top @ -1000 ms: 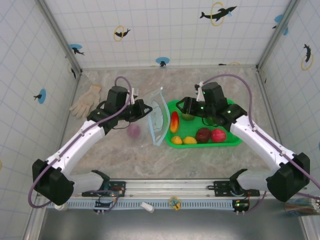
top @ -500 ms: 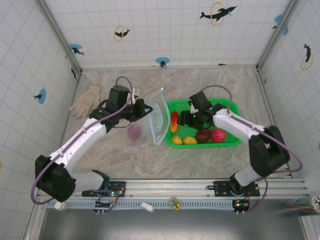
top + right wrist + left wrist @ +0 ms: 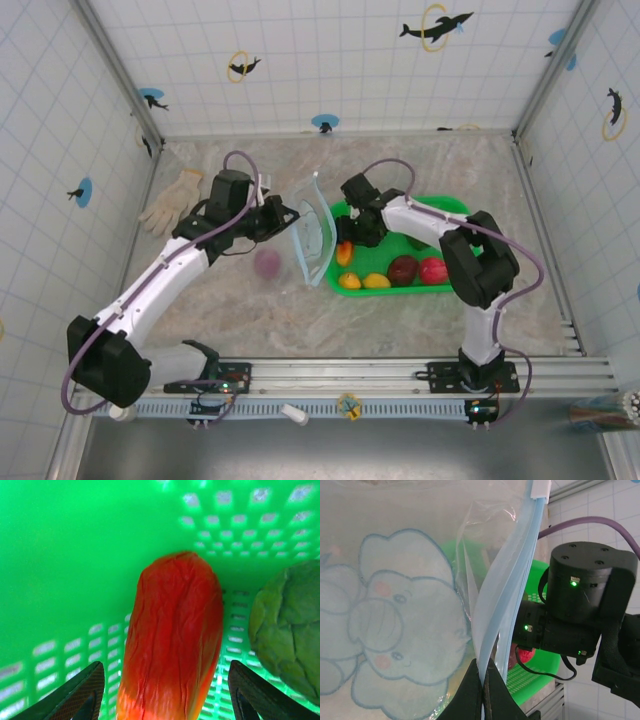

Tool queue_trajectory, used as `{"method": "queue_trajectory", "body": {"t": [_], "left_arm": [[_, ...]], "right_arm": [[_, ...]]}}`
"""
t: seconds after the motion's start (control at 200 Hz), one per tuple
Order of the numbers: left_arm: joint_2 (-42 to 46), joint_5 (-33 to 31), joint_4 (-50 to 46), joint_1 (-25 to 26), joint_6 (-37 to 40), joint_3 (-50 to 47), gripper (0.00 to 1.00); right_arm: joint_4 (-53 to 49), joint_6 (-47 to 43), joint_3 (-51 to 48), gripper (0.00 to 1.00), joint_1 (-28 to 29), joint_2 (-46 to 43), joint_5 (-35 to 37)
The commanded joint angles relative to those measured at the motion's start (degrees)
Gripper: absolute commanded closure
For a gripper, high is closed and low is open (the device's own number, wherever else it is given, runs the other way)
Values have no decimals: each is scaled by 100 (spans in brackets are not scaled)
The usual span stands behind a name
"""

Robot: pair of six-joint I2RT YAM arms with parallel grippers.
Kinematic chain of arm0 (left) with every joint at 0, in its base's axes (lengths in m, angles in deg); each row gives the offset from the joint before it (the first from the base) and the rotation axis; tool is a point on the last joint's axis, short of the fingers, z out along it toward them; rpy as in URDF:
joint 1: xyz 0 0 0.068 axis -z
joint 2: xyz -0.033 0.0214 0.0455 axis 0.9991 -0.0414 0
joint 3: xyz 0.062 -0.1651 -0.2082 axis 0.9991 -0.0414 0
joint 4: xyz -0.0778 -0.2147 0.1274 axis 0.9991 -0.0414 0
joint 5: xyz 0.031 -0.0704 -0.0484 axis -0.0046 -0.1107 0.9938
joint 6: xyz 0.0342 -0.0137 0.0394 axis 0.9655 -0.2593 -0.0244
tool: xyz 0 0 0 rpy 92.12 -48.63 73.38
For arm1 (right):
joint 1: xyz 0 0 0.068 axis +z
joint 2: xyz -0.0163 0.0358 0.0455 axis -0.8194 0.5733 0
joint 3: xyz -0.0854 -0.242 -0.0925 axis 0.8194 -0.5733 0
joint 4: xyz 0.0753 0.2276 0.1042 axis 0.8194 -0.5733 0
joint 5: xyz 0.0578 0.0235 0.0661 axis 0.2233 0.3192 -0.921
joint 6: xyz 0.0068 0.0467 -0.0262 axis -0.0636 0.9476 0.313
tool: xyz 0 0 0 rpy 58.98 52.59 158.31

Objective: Place the food in the zip-top bag and seal the zipper

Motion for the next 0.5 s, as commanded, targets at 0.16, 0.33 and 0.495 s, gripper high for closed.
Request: {"method": "queue_trajectory", "body": {"t": [0.16, 0.33, 0.495], "left_arm": [[122, -47, -109, -62, 206, 184, 100], [135, -54, -118, -71, 225, 232, 100], [122, -53, -98, -68, 218, 267, 100]], "right_arm": [[-523, -284, 250, 38, 63, 357, 560], [-686, -406, 387, 48, 47, 463, 594], [-605, -473, 373, 57, 39, 142, 469]]}}
